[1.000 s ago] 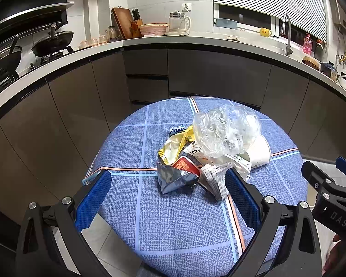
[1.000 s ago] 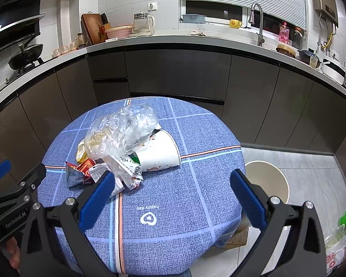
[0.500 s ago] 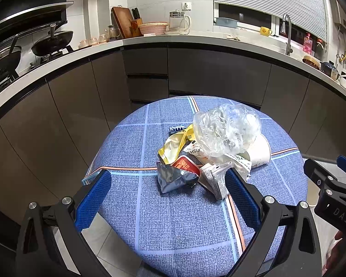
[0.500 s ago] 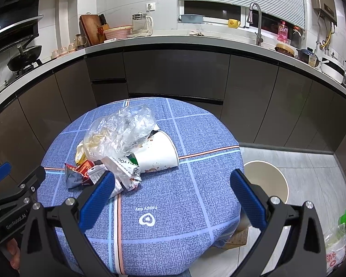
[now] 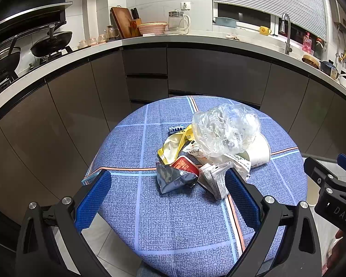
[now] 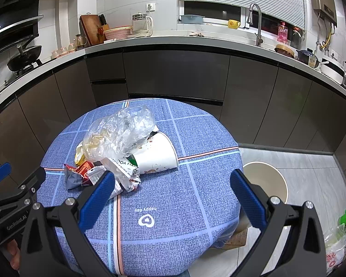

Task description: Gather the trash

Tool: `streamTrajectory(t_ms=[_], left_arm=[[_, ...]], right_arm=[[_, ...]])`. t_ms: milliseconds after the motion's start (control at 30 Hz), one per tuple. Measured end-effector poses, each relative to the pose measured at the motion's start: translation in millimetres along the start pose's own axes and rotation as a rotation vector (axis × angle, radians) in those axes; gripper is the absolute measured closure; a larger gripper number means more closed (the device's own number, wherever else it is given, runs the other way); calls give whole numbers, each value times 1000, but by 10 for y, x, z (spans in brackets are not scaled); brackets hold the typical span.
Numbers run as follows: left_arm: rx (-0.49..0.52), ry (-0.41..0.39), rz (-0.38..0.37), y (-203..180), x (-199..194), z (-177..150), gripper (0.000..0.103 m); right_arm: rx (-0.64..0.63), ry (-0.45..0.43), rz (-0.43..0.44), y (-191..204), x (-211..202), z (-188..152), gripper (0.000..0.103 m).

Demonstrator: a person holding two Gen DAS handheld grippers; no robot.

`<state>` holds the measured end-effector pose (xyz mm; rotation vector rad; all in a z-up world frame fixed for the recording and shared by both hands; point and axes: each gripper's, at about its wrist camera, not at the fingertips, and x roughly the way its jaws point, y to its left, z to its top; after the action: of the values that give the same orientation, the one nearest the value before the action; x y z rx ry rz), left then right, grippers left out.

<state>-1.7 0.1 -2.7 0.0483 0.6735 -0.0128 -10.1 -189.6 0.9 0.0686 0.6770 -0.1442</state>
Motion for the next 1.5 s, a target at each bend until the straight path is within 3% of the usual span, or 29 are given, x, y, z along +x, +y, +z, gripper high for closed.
streamTrajectory(t_ms=[1500], left_arm=[[3, 13, 0, -38, 60, -13, 9]], right_arm=[[-1, 9, 2, 5, 44, 16, 3]])
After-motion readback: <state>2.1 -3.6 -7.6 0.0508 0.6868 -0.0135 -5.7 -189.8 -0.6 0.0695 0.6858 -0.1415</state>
